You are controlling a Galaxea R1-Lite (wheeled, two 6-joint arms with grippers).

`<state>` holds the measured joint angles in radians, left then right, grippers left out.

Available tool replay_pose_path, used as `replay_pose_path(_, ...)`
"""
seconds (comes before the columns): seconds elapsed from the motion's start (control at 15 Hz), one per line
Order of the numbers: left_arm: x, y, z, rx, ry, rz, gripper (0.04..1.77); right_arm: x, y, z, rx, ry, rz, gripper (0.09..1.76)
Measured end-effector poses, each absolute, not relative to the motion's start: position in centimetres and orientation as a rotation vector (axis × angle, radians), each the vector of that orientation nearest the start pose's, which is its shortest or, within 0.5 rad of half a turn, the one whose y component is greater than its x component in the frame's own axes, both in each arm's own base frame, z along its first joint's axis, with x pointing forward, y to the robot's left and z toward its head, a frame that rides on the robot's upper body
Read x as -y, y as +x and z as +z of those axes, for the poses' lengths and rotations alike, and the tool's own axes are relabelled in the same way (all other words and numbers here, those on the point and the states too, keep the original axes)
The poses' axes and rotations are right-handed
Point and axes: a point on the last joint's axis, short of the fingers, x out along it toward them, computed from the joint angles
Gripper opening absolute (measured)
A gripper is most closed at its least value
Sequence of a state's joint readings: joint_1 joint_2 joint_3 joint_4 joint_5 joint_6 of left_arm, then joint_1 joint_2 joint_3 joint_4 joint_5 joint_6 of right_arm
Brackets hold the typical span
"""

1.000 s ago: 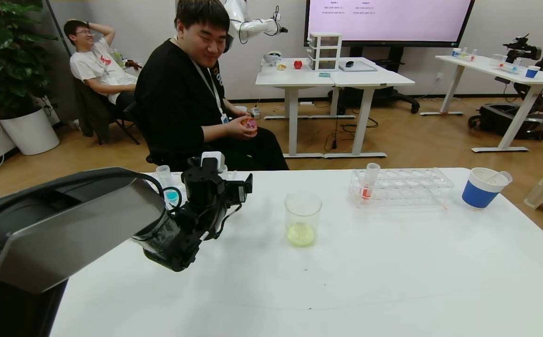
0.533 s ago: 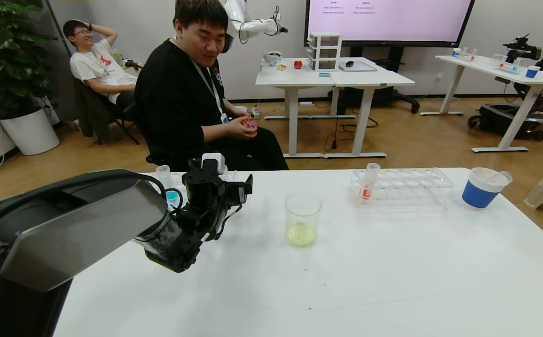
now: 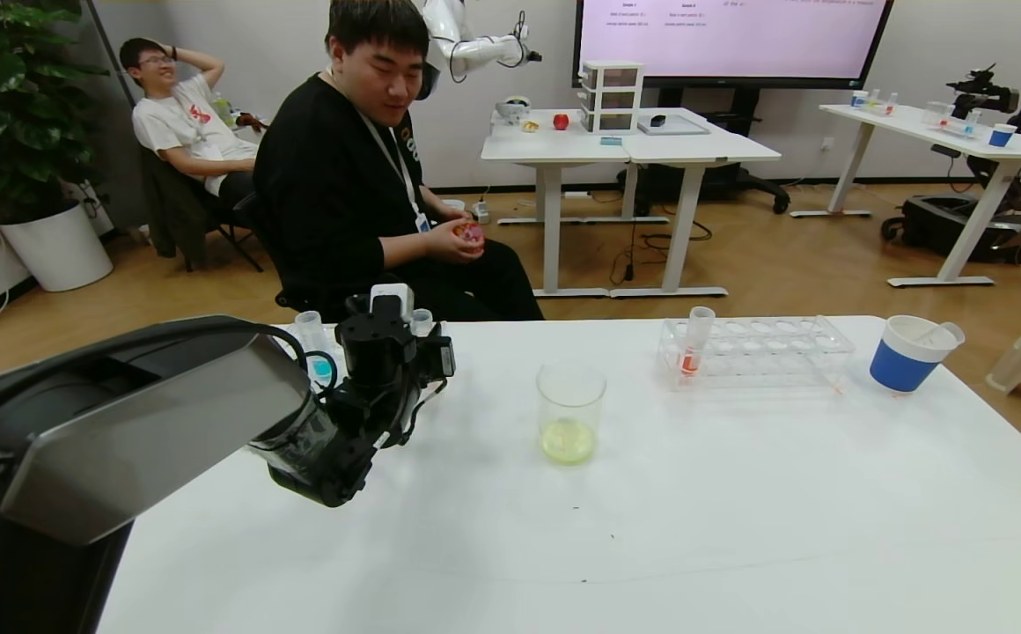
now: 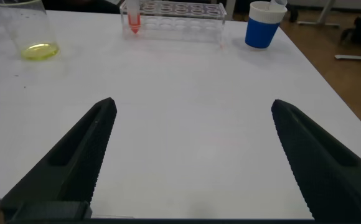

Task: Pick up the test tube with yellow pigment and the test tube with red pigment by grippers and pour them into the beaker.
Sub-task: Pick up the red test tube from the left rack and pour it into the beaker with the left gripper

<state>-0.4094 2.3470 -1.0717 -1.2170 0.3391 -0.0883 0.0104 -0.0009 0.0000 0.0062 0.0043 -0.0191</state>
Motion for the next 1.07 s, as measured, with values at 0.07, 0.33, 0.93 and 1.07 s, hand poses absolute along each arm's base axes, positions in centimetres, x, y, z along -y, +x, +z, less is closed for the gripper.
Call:
replay_pose_path(0.07,16.6,40.1,6.3,-0.057,-0.067,-0.069,0.53,0.0,-2.3,7.5,-0.004,-0.02,0.015,1.74)
replay_pose_path(0.33,16.6,40.1,6.6,-0.054,-0.069,-0.071,0.53,0.0,-2.3,7.5,-0.004,-0.019,0.014,1.74)
replay_pose_path(0.93,16.3,39.3,12.6,-0.056,-0.065,-0.081,0.53,0.0,-2.3,7.5,-0.004,-0.02,0.014,1.74)
replay_pose_path(1.07,16.4,38.9,13.7,-0.048,-0.068,-0.087,0.51,0.0,-2.3,7.5,-0.005,-0.02,0.015,1.74)
